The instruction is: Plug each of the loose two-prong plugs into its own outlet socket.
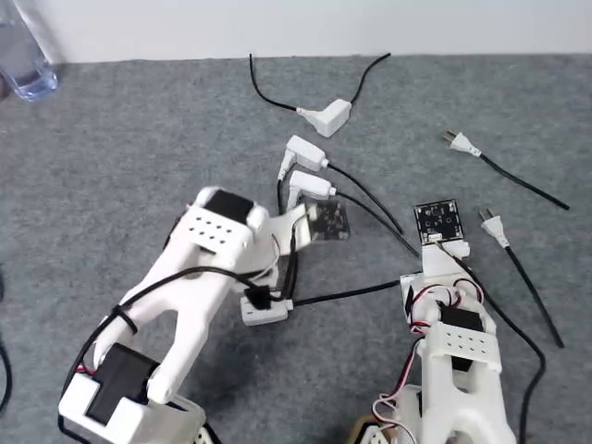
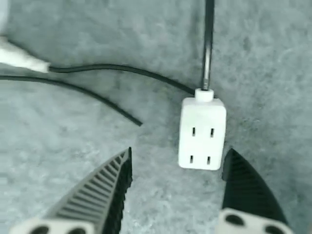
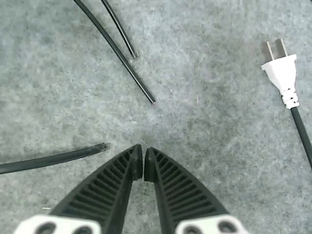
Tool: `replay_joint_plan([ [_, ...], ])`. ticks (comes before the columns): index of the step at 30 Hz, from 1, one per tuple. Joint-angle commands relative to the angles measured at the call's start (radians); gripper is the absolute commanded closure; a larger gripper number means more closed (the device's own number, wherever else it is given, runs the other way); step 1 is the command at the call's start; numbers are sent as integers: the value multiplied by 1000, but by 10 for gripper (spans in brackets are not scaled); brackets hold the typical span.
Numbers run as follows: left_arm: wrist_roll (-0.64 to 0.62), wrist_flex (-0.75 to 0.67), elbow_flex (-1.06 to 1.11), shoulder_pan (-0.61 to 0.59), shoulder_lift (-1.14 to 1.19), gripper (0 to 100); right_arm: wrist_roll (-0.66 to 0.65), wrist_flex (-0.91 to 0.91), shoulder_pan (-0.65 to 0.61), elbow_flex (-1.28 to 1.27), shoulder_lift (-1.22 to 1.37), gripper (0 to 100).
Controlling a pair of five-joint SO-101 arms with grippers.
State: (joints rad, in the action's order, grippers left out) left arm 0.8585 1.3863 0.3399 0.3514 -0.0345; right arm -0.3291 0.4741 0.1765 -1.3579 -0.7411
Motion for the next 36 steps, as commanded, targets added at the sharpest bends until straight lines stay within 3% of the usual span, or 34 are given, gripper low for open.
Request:
replay_joint_plan([
  [1, -124, 32, -125, -9, -15, 718, -2, -10, 1, 23, -12, 989],
  [5, -345, 68, -278, -57, -15, 718, -2, 30, -5, 31, -13, 989],
  [8, -485, 187, -446, -92, -41, 718, 12, 48, -1, 46, -13, 988],
  [12, -591, 305, -634, -138, -163, 718, 54, 85, 61, 81, -13, 989],
  [15, -644, 358, -648, -215, -255, 718, 69, 136, 134, 120, -13, 989],
  [20, -649, 351, -387, -423, -318, 718, 160, 127, 216, 163, -13, 989],
  [26, -555, 114, 70, -611, -459, 718, 141, 113, 272, 153, -13, 987],
  [31, -499, -150, 532, -646, -733, 717, 25, 131, 274, 198, -13, 894],
  [36, -485, -345, 854, -646, -979, 715, -9, 311, 275, 431, -1, 828],
])
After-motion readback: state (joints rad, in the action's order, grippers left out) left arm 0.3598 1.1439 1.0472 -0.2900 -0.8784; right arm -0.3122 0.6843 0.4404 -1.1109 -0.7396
